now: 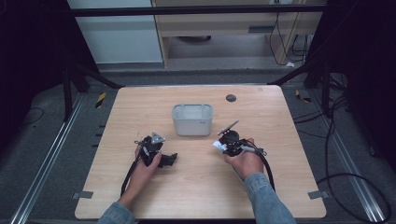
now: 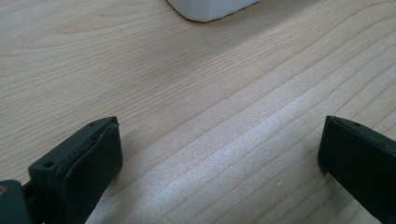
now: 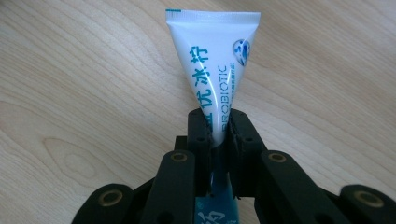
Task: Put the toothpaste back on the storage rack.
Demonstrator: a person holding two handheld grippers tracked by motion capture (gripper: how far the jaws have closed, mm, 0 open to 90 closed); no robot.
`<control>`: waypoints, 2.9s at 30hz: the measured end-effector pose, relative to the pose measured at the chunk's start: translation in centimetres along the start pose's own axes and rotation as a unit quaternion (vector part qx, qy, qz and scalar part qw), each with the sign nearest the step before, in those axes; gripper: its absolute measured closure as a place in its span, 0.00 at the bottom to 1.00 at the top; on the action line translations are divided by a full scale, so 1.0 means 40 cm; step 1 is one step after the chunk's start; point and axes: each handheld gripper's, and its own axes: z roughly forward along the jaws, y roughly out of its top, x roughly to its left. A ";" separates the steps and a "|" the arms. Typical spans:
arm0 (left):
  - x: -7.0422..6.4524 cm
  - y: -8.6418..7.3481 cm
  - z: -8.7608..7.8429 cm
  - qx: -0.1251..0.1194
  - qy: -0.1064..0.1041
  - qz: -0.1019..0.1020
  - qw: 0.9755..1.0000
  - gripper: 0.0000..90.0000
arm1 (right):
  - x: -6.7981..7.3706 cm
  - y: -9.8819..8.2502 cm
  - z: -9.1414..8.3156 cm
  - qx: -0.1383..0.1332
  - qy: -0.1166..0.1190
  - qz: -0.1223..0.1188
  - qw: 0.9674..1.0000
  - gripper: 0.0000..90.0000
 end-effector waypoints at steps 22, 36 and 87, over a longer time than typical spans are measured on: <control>0.000 0.000 0.000 -0.001 0.000 0.000 1.000 0.00 | -0.059 0.053 -0.120 -0.059 -0.040 0.014 0.997 0.90; 0.000 0.000 0.000 -0.001 0.000 0.000 1.000 0.00 | -0.082 0.072 -0.196 -0.160 -0.051 0.040 0.985 0.90; 0.002 -0.002 -0.002 -0.001 -0.001 0.002 1.000 0.00 | 0.022 0.370 -0.298 -0.394 -0.099 0.111 0.907 0.89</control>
